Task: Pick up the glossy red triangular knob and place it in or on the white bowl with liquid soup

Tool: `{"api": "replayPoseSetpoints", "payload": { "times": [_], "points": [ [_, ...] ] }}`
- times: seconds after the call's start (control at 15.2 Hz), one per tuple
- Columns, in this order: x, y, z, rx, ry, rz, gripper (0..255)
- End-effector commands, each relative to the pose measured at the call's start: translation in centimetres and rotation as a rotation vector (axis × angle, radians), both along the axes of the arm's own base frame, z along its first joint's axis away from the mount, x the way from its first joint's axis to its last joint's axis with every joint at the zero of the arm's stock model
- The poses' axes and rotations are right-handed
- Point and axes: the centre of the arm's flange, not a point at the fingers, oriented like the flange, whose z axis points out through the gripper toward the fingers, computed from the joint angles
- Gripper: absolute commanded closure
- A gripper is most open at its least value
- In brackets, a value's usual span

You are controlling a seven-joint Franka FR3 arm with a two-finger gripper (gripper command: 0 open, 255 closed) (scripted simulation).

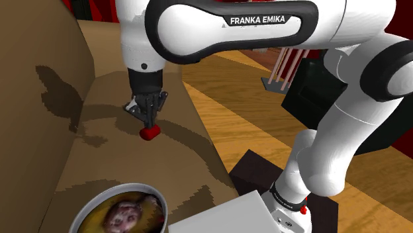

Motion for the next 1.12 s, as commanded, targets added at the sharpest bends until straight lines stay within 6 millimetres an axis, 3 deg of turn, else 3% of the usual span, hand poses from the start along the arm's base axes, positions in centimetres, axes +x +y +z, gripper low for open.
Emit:
{"api": "replayPoseSetpoints", "payload": {
  "times": [0.0, 0.92, 1.06],
  "points": [
    [-1.9, 2.0, 0.0, 0.000, 0.000, -0.001, 255],
    [-13.5, 17.0, 0.1, 0.000, 0.000, -0.001, 255],
    [-13.5, 17.0, -1.0, 0.000, 0.000, -0.001, 255]
  ]
}}
